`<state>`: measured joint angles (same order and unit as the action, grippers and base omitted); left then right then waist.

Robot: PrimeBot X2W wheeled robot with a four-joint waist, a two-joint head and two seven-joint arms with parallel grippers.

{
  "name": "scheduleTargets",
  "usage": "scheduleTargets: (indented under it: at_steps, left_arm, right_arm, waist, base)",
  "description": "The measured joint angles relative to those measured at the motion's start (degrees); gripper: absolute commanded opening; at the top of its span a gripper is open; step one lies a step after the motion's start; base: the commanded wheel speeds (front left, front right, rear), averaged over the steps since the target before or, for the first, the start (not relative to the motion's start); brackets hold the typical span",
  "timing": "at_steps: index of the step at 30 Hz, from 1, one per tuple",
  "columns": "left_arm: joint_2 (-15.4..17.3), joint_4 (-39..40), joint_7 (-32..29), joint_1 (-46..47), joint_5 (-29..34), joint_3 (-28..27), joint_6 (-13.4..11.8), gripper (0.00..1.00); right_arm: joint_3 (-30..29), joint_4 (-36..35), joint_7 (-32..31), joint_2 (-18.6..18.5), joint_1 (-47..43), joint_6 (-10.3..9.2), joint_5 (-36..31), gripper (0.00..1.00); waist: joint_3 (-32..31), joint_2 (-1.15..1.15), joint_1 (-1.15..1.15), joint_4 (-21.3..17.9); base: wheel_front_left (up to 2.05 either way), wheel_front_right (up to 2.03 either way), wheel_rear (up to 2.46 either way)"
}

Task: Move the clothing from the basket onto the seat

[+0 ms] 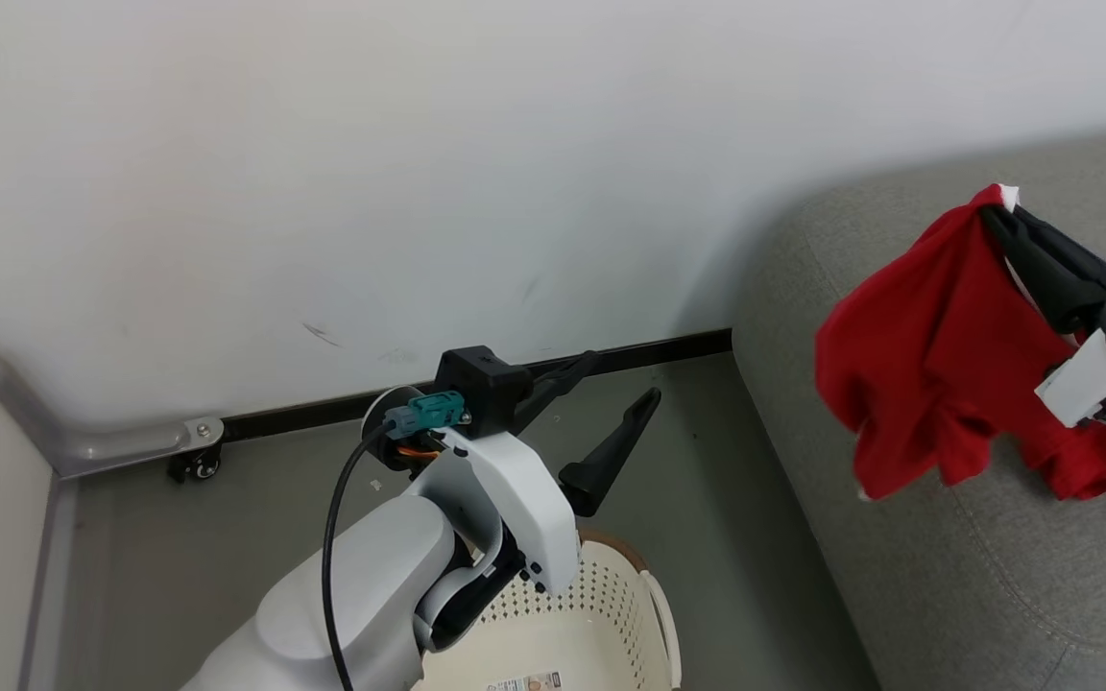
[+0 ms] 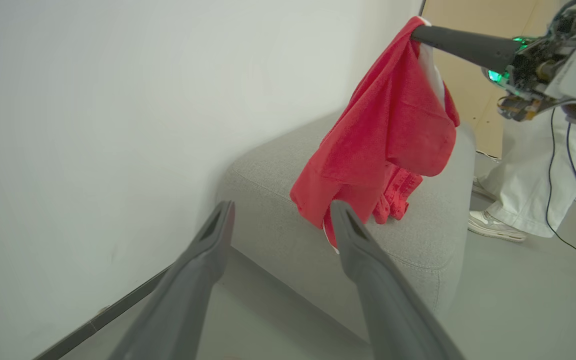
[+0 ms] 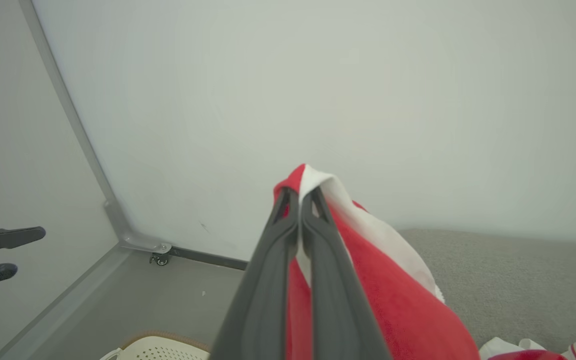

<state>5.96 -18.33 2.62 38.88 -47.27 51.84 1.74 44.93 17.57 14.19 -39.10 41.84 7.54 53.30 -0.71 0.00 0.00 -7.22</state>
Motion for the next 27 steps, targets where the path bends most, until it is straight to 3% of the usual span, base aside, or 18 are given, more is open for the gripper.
scheduleTargets:
  at_steps: [11, 27]
  left_arm:
    - [-1.2, -0.1, 0.5, -1.0, 0.0, 2.0, 1.0, 1.00]
    - [-1.9, 0.8, 1.5, -2.1, 0.0, 3.4, 2.0, 1.00]
  right_arm:
    - [-3.4, -2.5, 0.0, -1.5, -2.9, 0.01, -1.6, 0.00]
    - [-2.7, -3.3, -0.7, -2.4, -4.2, 0.00, -2.5, 0.00]
  waist:
    - [-0.2, 0.00, 0.00, -4.3]
    - [0.2, 0.00, 0.00, -10.1]
  base:
    - [0.00, 0.00, 0.00]
    - [0.00, 0.00, 0.00]
